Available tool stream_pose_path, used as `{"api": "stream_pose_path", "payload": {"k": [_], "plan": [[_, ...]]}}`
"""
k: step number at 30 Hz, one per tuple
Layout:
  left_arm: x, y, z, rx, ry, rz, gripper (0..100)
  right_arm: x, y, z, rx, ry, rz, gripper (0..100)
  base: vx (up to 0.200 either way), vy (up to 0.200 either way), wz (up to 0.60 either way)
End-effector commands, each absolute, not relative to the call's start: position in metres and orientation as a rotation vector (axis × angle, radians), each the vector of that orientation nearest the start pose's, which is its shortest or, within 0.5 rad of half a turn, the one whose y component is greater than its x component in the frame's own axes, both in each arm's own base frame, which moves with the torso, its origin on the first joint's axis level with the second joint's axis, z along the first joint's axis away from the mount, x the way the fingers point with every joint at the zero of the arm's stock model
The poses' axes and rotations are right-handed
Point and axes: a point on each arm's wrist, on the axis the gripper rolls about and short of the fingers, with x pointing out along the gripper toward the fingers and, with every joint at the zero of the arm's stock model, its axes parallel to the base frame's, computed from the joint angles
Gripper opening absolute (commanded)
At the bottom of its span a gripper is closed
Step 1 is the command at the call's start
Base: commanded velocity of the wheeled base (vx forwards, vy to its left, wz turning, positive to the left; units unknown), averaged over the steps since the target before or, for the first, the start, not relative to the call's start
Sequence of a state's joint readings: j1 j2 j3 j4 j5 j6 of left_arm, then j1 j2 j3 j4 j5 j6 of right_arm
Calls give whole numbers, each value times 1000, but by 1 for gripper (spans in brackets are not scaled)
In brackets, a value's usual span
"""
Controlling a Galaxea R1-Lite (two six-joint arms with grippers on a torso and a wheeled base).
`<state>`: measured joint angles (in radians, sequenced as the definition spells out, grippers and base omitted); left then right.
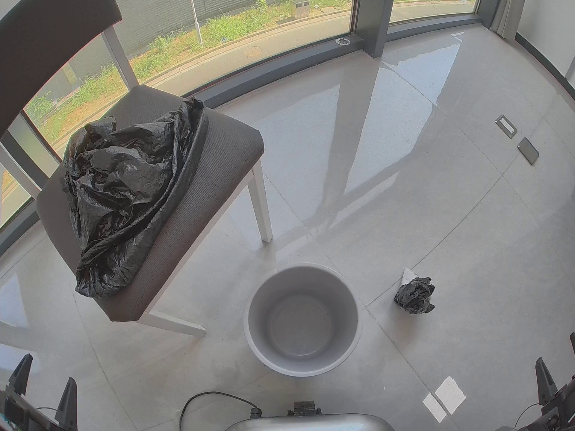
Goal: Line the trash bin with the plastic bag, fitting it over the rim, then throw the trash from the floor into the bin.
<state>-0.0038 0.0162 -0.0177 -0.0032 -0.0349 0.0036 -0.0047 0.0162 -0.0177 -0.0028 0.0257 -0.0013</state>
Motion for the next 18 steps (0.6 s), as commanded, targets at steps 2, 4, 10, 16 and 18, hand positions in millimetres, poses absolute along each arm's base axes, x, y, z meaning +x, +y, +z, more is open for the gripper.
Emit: {"api": "stream_pose_path", "payload": {"k": [2, 4, 10, 16, 18], "plan": [[-25, -1, 86, -12, -59, -54, 100, -22, 1, 76, -2, 2, 21, 100, 0, 0, 0], [-36, -1, 135, -39, -170, -85, 100, -22, 1, 76, -2, 2, 21, 100, 0, 0, 0], [-18, 0, 200, -94, -29, 28, 100, -22, 1, 76, -2, 2, 21, 100, 0, 0, 0], [-29, 0, 228, -85, 186, 134, 100, -22, 1, 76, -2, 2, 21, 100, 0, 0, 0], [-35, -1, 237, -108, 309, 175, 100, -22, 1, 76, -2, 2, 21, 100, 0, 0, 0]]}}
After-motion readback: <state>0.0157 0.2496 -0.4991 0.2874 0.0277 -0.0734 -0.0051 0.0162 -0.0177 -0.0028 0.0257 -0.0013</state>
